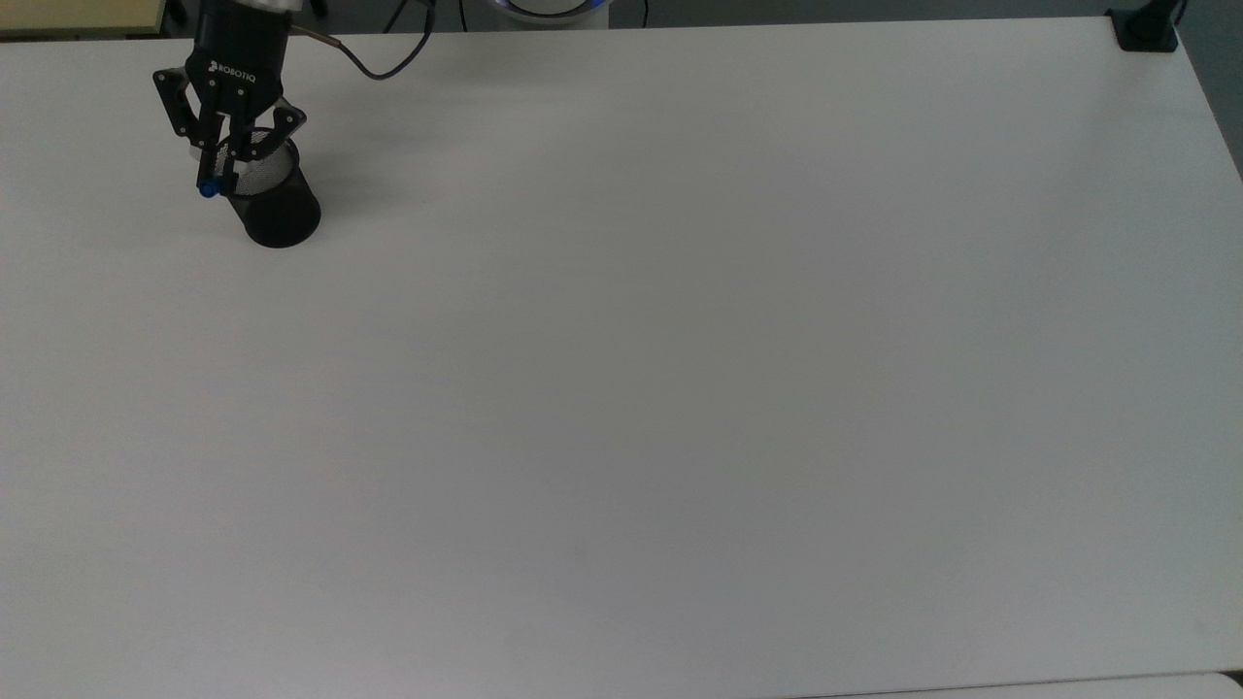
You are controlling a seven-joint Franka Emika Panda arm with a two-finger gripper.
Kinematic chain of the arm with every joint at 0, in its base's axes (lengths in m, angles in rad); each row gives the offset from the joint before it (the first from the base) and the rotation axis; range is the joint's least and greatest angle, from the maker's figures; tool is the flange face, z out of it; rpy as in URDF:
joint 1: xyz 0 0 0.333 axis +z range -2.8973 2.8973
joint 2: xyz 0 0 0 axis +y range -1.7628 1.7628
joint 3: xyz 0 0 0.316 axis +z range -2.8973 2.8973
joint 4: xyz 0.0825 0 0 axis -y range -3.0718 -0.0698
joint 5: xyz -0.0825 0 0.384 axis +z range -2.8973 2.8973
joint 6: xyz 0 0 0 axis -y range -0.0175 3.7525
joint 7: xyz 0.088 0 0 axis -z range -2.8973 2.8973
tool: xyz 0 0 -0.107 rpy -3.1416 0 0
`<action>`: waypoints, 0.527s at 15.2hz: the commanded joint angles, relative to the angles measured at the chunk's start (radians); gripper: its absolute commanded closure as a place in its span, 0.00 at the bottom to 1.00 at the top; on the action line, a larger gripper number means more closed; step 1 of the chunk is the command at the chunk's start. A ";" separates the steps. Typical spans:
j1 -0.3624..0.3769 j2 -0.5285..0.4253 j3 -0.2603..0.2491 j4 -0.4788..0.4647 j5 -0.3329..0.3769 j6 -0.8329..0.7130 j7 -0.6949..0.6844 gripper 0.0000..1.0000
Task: Insert the marker
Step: 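Lower the marker cap-up into the mesh cup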
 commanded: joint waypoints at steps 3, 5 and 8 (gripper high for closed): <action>-0.002 -0.022 -0.009 -0.017 -0.018 0.012 0.023 0.60; -0.002 -0.023 -0.010 -0.014 -0.017 0.012 0.051 0.53; -0.002 -0.026 -0.010 -0.002 -0.017 0.011 0.077 0.45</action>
